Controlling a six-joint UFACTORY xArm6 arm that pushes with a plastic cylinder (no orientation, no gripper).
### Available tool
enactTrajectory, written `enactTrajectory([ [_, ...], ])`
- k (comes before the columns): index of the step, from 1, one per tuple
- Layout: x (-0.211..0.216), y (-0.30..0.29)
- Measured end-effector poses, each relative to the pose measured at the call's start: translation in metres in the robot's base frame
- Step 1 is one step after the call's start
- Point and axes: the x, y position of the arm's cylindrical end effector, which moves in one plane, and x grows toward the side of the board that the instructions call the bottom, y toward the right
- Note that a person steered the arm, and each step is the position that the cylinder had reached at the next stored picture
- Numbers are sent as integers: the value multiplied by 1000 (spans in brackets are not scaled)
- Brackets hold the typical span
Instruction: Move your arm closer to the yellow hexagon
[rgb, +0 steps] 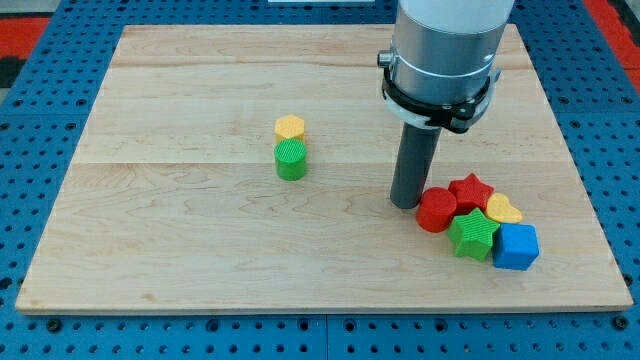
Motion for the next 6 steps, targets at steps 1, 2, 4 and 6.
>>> enactTrajectory([
  [1, -63, -58],
  [2, -106, -62],
  [4, -152, -149],
  [6, -99, -169],
])
